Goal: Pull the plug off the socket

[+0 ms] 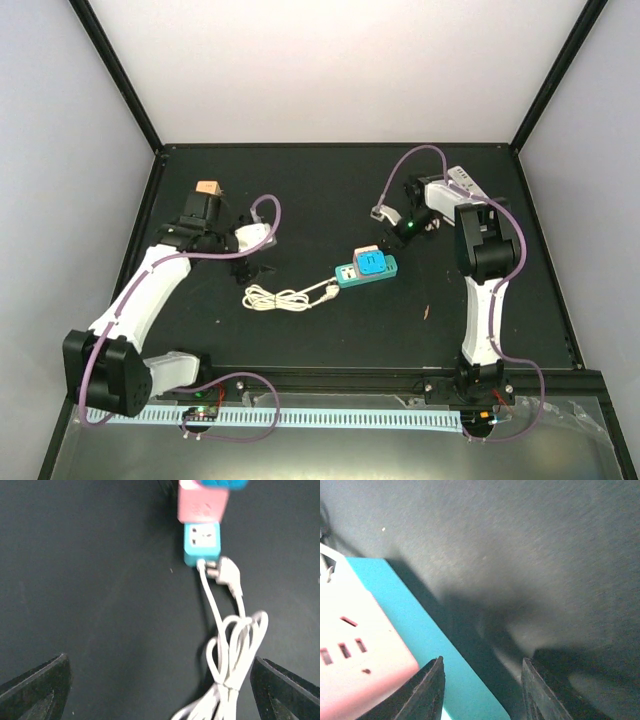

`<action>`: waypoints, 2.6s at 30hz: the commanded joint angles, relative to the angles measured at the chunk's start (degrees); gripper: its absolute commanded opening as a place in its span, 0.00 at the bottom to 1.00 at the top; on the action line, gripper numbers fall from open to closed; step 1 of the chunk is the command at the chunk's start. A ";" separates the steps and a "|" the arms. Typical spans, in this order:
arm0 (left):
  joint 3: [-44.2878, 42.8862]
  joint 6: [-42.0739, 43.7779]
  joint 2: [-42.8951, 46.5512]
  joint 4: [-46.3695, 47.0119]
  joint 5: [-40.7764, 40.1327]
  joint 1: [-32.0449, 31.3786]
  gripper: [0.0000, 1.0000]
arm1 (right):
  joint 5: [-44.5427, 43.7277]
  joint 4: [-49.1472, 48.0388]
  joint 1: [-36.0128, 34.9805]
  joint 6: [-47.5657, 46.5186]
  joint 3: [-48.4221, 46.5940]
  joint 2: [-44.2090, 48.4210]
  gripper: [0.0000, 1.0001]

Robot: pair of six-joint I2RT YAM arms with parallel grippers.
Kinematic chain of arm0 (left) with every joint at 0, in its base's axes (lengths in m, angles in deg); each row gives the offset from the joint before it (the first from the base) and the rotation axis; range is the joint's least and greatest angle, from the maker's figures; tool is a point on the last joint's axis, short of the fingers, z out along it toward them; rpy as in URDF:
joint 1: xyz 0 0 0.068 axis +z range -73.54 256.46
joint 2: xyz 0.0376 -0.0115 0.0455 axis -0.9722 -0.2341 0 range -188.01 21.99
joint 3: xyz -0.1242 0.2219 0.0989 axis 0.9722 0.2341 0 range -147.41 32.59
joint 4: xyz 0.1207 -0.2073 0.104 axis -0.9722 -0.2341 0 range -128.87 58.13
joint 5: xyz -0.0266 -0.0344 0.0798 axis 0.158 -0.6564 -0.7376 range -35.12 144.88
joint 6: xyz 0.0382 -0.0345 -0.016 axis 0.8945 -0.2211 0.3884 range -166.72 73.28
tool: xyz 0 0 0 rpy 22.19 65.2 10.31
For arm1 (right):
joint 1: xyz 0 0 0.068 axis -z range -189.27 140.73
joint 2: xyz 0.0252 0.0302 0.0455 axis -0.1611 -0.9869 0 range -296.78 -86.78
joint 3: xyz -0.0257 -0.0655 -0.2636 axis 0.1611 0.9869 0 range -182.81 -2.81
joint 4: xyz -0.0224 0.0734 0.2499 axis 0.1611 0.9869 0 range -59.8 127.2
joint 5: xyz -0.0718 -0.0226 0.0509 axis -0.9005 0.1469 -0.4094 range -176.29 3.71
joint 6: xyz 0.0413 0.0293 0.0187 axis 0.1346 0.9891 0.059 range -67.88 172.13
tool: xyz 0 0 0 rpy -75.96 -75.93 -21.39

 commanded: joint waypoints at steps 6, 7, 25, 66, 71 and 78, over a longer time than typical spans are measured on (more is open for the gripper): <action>-11.13 -17.82 -10.15 3.97 21.55 0.36 0.99 | 3.95 6.06 -0.77 -3.41 4.77 1.92 0.46; -13.81 -18.15 -12.42 1.78 22.74 0.14 0.99 | 4.17 6.59 -0.81 -3.67 4.78 1.77 0.47; -7.65 -9.49 -15.70 30.69 -11.44 -34.85 0.99 | 7.39 0.81 -0.62 0.43 11.13 5.75 0.51; 5.52 -1.87 -21.68 60.42 -44.43 -52.98 0.58 | 15.88 -3.93 -0.51 2.79 11.56 10.70 0.51; 1.79 -6.19 -21.41 50.88 -39.61 -52.53 0.44 | 15.90 -3.92 -0.51 2.53 11.56 10.50 0.50; -2.60 -12.81 -20.71 41.95 -30.54 -49.13 0.39 | 15.80 -4.10 -0.55 2.13 11.91 10.68 0.50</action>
